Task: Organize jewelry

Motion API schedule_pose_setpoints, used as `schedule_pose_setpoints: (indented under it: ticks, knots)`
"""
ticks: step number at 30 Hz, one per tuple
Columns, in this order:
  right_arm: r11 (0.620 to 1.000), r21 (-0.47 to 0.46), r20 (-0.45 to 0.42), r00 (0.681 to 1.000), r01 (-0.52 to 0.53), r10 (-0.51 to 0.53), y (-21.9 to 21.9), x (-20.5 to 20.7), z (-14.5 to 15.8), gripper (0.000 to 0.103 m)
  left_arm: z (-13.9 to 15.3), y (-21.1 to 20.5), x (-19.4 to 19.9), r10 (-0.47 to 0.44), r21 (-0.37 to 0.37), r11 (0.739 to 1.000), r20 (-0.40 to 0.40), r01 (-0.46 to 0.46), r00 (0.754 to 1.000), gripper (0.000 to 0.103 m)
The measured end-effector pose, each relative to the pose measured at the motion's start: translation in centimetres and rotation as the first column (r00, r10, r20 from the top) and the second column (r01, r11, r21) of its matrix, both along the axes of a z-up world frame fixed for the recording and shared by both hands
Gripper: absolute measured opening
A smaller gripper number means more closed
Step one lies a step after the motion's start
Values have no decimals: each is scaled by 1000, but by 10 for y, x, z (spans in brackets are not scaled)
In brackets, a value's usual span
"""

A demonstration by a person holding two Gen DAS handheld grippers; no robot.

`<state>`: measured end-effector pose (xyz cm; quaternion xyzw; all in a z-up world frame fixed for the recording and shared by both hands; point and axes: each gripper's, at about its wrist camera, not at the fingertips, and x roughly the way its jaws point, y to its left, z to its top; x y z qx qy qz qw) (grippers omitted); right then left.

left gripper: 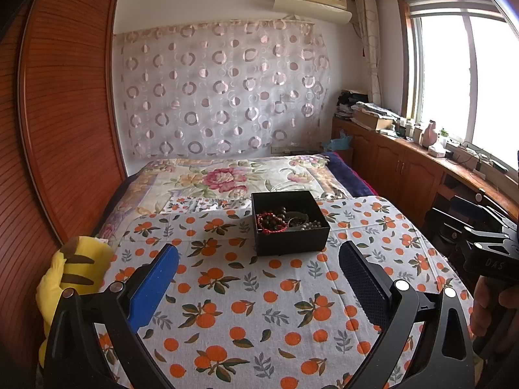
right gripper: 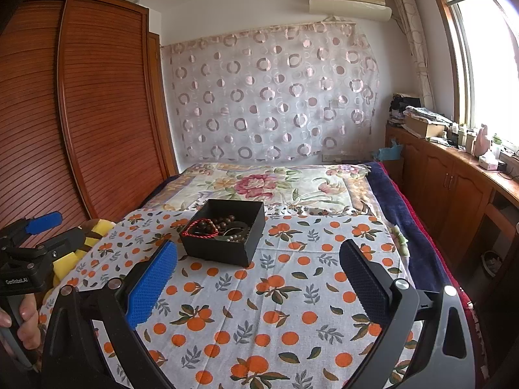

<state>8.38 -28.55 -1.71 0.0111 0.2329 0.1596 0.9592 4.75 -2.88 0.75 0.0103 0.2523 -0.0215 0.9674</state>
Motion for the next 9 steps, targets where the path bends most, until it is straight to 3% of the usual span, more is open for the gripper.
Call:
schedule_pose_setpoints:
  ticks: [9]
  knots:
    - [1000, 0, 0, 1000, 0, 0, 0, 0, 0, 101, 6, -6, 0, -8, -2, 1000, -3, 8, 1000, 96]
